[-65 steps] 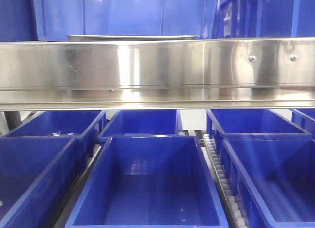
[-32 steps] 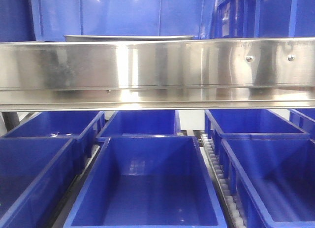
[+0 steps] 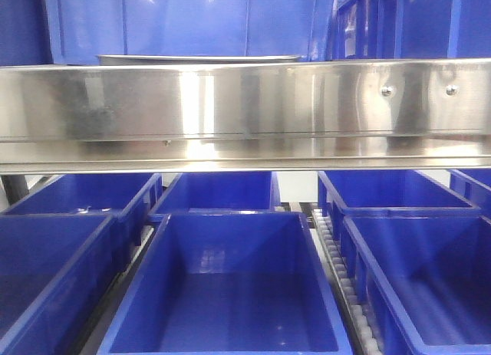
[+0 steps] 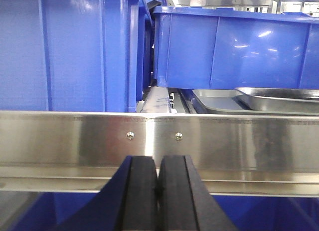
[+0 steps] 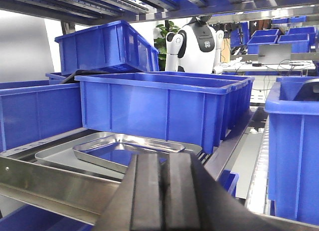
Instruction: Stack silver trays without gaps
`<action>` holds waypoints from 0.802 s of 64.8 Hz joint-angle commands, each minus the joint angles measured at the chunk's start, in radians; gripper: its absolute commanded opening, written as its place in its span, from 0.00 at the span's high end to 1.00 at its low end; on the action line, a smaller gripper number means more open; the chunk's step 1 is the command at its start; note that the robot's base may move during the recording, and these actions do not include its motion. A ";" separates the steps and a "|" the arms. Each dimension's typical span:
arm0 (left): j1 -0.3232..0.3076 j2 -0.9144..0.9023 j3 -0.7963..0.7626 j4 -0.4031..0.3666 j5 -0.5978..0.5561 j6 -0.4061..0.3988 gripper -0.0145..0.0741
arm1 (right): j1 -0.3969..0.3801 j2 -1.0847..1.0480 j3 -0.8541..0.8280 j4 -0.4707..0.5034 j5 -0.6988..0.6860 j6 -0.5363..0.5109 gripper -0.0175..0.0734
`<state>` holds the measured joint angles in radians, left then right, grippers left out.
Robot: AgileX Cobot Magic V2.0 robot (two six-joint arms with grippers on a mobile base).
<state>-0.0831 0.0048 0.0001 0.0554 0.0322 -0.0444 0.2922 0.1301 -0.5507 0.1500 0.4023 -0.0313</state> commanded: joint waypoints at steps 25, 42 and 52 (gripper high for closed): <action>0.001 -0.005 0.000 0.062 0.009 -0.017 0.85 | 0.000 -0.007 0.002 -0.007 -0.014 -0.005 0.89; 0.001 -0.005 0.000 0.062 0.007 -0.017 0.85 | 0.000 -0.007 0.002 -0.007 -0.014 -0.005 0.89; 0.001 -0.005 0.000 0.062 0.007 -0.017 0.85 | 0.000 -0.007 0.002 -0.007 -0.014 -0.005 0.89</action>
<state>-0.0831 0.0048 0.0024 0.1143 0.0501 -0.0549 0.2922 0.1301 -0.5507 0.1500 0.4023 -0.0313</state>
